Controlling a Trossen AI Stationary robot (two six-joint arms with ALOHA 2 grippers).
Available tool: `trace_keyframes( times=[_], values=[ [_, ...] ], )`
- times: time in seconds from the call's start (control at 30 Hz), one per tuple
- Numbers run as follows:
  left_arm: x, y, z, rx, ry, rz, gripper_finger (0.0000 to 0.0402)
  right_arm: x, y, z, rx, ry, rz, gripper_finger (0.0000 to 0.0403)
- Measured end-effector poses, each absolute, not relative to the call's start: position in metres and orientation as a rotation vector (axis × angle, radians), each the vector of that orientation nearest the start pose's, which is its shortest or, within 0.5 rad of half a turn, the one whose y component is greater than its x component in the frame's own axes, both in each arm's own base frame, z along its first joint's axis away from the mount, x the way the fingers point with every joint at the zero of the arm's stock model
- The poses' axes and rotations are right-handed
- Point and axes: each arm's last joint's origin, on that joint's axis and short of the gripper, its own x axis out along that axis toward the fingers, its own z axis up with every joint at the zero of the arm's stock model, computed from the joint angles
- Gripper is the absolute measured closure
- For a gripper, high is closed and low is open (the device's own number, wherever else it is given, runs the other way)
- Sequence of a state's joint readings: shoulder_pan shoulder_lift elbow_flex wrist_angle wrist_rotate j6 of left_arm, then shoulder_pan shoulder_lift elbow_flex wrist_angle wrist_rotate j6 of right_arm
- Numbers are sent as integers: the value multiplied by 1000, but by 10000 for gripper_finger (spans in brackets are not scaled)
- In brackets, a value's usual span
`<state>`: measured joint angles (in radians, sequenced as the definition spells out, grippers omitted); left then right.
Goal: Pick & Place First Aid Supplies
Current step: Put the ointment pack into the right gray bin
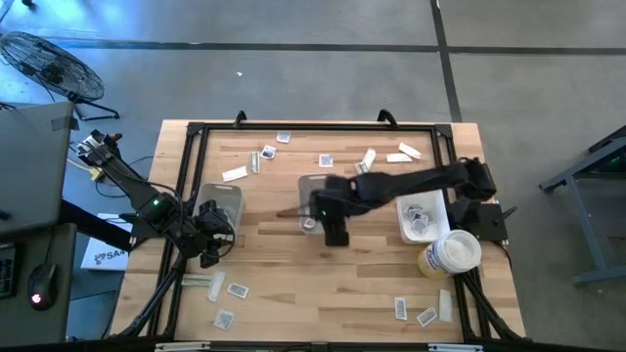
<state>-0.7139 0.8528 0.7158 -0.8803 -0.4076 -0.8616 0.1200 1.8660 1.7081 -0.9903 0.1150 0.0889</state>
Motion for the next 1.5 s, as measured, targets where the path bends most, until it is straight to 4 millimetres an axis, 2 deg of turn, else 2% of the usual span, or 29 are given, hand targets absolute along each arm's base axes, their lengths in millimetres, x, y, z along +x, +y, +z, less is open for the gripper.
trace_keyframes(
  times=[0.2, 0.33, 0.47, 0.67, 0.87, 1.07, 1.2, 1.37, 1.5],
  values=[
    [119, -87, 248, -260, 893, 106, 273, 365, 109, 295, 138, 1174, 39, 245],
    [119, -87, 248, -259, 893, 106, 273, 355, 141, 290, 225, 1229, 64, 243],
    [118, -87, 248, -260, 893, 107, 273, 350, 160, 275, 294, 1313, 8, 236],
    [118, -87, 248, -260, 893, 106, 273, 343, 204, 242, 214, 1417, 71, 231],
    [119, -87, 248, -259, 893, 106, 273, 318, 245, 220, 231, 1551, 30, 249],
    [118, -87, 248, -259, 893, 106, 273, 289, 278, 212, 271, 1623, -36, 260],
    [118, -87, 248, -259, 893, 106, 273, 276, 294, 200, 222, 1649, -35, 261],
    [118, -87, 248, -259, 893, 107, 273, 268, 305, 179, 147, 1705, -67, 261],
    [118, -87, 248, -259, 893, 106, 273, 263, 306, 167, 113, 1773, -102, 261]
  ],
)
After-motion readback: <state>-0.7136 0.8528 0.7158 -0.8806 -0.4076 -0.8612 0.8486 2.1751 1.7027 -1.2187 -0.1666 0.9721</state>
